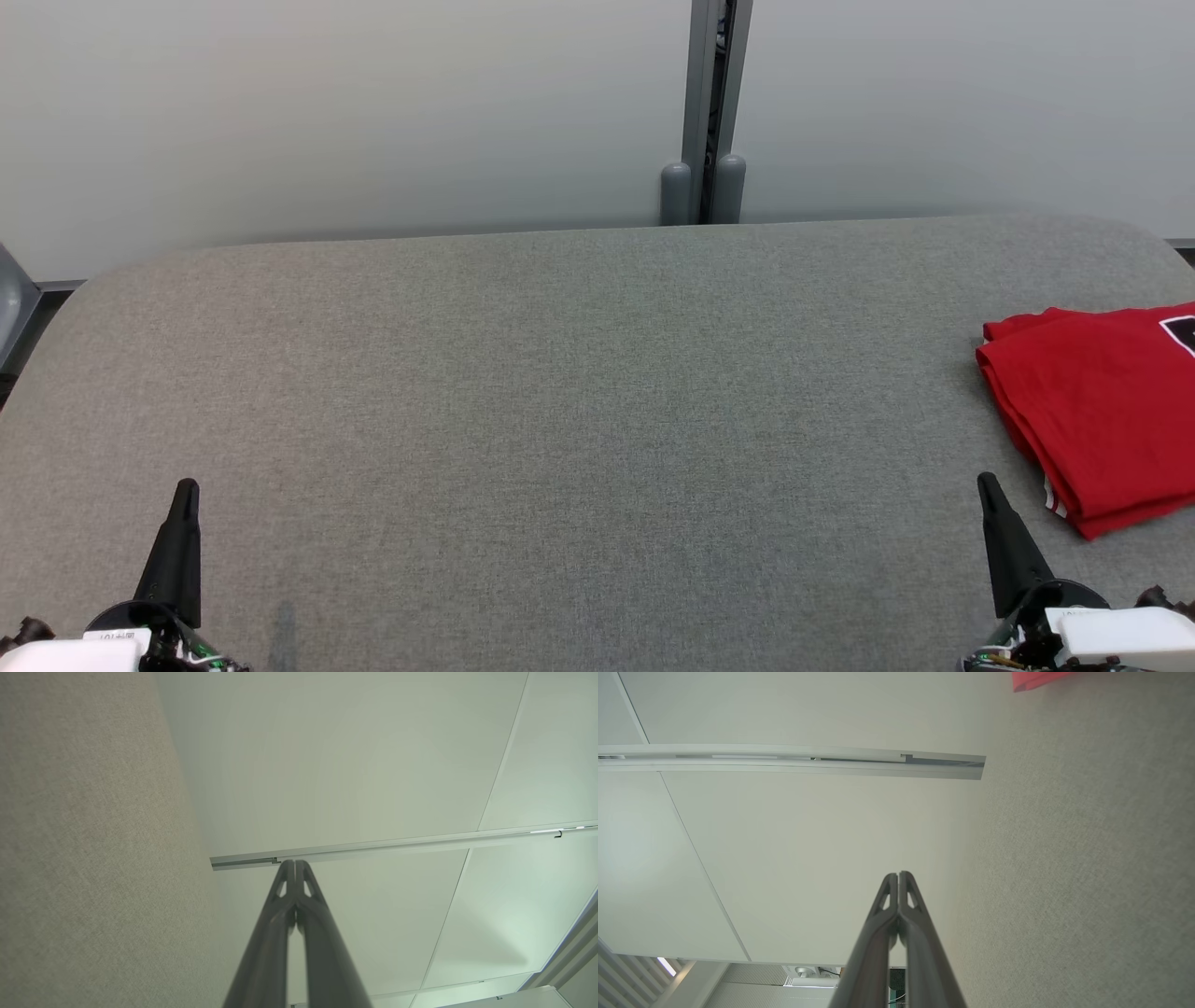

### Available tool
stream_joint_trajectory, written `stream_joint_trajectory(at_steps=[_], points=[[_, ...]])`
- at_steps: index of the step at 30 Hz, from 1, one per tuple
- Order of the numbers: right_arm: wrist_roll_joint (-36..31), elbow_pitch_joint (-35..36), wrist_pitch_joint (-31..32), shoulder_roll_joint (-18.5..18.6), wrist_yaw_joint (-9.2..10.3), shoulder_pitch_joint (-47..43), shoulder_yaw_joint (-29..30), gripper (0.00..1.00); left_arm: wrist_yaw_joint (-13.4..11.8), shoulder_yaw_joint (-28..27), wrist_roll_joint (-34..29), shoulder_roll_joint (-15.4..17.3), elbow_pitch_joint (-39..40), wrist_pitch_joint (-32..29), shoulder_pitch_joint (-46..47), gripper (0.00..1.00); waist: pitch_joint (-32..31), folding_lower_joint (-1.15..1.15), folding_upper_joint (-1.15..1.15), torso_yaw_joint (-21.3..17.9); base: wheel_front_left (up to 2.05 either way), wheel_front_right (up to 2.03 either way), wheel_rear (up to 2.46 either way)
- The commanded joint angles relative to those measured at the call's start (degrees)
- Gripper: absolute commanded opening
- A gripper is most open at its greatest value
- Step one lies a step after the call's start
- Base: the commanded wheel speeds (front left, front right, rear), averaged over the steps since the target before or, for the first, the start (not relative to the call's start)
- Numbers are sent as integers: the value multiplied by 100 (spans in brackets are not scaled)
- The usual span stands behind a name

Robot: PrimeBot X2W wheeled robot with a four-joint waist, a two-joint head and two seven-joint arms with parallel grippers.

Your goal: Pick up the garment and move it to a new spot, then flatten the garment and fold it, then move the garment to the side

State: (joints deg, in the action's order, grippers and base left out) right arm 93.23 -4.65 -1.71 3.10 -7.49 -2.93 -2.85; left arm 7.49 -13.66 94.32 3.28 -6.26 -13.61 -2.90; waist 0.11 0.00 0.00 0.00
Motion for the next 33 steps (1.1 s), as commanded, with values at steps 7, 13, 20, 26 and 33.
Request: stream_joint_trajectory(at_steps=[7,13,20,26,33], points=[[-12,-9,11,4,0,26,4,0,23,-28,-28,21,-8,-33,125,0,0,0,0,0,0,0,0],[-15,-11,15,3,0,26,8,0,23,-35,-37,16,-8,-32,122,0,0,0,0,0,0,0,0],[-18,-8,18,2,0,26,9,0,23,-43,-45,10,-9,-40,122,0,0,0,0,0,0,0,0],[-20,-10,15,2,0,26,12,0,23,-50,-46,5,-8,-44,123,0,0,0,0,0,0,0,0],[-23,-9,18,1,0,25,14,0,23,-56,-49,0,-9,-53,125,0,0,0,0,0,0,0,0]])
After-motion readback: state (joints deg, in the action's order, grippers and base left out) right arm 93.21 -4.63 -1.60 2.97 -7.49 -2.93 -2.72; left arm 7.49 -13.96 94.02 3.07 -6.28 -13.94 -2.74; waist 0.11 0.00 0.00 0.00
